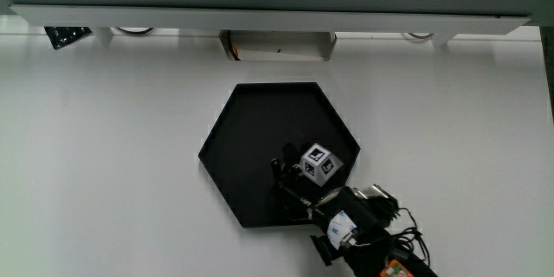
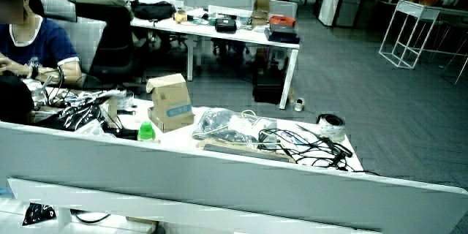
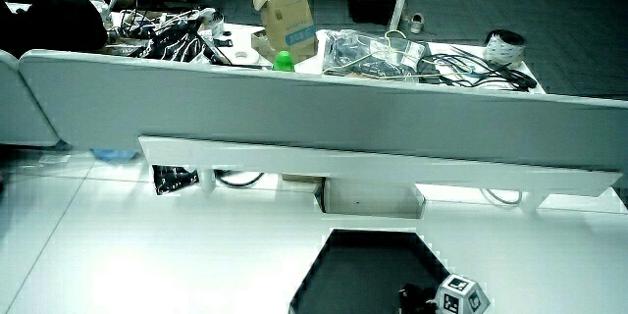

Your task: Place teabowl into plate

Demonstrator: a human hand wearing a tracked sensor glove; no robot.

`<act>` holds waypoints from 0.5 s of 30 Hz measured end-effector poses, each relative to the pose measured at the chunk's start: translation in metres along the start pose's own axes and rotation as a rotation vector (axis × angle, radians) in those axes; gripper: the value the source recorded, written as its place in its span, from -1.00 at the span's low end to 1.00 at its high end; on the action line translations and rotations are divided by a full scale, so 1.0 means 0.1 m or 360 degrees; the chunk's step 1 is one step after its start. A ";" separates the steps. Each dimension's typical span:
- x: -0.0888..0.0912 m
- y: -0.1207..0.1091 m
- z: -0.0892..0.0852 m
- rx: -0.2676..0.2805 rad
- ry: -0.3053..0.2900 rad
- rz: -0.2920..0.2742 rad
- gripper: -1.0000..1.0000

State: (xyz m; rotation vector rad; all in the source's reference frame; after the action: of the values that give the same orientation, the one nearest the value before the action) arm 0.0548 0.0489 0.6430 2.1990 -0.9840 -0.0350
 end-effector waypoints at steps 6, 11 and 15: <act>-0.14 0.14 0.05 -0.0141 -0.0015 0.0071 0.00; -0.10 0.21 -0.03 -0.0250 -0.0025 0.0044 0.00; -0.07 0.24 -0.06 -0.0277 -0.0015 0.0028 0.00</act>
State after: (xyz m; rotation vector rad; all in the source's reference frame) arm 0.0362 0.0466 0.6610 2.0327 -0.9682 -0.1186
